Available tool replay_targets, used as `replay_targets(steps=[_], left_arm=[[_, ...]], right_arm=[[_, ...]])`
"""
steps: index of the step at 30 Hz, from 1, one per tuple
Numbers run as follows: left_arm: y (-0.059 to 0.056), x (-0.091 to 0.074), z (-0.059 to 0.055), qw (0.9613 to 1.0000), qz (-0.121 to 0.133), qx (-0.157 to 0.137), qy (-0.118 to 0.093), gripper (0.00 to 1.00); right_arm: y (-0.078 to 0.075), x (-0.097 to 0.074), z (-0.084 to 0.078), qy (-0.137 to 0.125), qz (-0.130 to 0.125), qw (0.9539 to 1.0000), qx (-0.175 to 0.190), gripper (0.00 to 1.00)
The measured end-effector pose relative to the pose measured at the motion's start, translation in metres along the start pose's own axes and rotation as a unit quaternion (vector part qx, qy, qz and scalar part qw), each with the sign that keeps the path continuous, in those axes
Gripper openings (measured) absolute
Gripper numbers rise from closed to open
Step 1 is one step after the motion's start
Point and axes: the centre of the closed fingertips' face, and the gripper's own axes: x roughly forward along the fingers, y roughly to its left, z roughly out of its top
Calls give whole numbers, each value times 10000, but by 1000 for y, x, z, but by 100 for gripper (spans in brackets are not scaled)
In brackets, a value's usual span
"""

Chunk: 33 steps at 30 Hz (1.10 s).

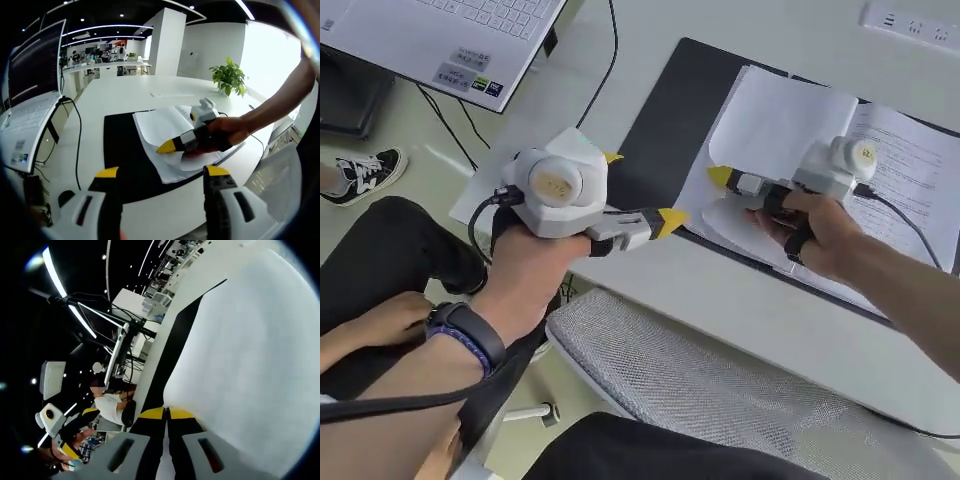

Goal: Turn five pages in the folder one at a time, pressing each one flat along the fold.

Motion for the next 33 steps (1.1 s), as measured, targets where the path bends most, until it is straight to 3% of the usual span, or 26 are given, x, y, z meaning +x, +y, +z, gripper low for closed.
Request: replay_targets(steps=[8,17,25,29,33], left_arm=[[-4,-1,1,10000,-3,-6,-21,65],[-10,-1,3,10000,-20,8,-37,65],[-12,-1,5,10000,-48,18,-38,65],[-14,2,9,9999,-79,30,-74,64],[-17,8,13,9998,-134,83,-83,64]], right_arm=[[4,-1,-1,35,47,9999,144,0],[7,-1,-2,-9,-10,10000,64,4],[19,-4,-1,-36,-32,9999,-90,19],[22,-10,6,-135,-25,9998,-167,28],[22,-20,17,-214,-40,9993,-319,30]])
